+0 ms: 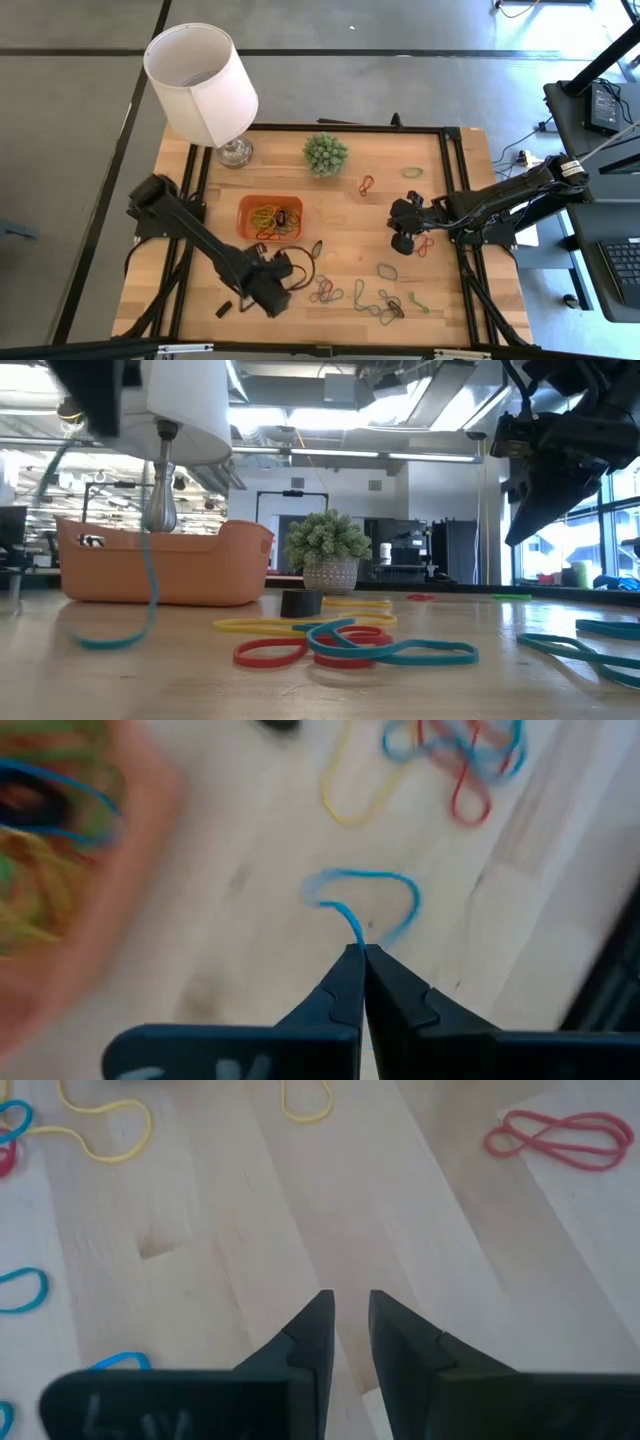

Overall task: Pick and place rubber bands into bin
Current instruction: Put the blue rubber band into the orange bin, then put the red rubber band into the orange bin

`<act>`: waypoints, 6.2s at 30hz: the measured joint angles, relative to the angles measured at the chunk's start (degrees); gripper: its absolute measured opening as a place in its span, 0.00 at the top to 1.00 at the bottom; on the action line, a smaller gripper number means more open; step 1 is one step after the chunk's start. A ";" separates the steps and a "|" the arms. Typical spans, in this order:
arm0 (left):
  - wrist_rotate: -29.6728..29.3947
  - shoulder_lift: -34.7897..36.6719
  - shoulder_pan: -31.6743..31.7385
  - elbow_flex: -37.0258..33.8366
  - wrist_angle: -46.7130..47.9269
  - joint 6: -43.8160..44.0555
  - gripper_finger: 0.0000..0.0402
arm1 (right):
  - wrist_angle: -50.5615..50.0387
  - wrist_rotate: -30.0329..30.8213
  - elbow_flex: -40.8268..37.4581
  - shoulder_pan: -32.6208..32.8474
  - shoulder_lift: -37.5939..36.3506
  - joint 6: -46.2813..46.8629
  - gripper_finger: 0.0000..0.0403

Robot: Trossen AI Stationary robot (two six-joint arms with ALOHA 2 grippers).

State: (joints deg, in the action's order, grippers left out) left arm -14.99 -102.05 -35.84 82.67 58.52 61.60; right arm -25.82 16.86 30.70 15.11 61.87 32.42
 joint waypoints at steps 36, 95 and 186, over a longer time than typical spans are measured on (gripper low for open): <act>6.78 17.14 31.51 -18.05 6.24 -51.07 1.00 | 6.36 3.21 0.00 -4.69 0.00 12.07 0.83; -0.90 30.34 20.45 -35.28 -35.11 -44.84 1.00 | 12.04 2.98 12.63 -19.24 9.54 -4.33 0.66; 7.67 66.65 32.60 -47.71 -25.29 -65.18 1.00 | -17.14 -15.50 94.73 -13.40 76.51 -22.45 1.00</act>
State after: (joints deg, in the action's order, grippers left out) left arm -7.32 -35.40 -3.25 34.96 33.23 -3.59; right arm -42.96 1.36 125.43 1.71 138.37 9.98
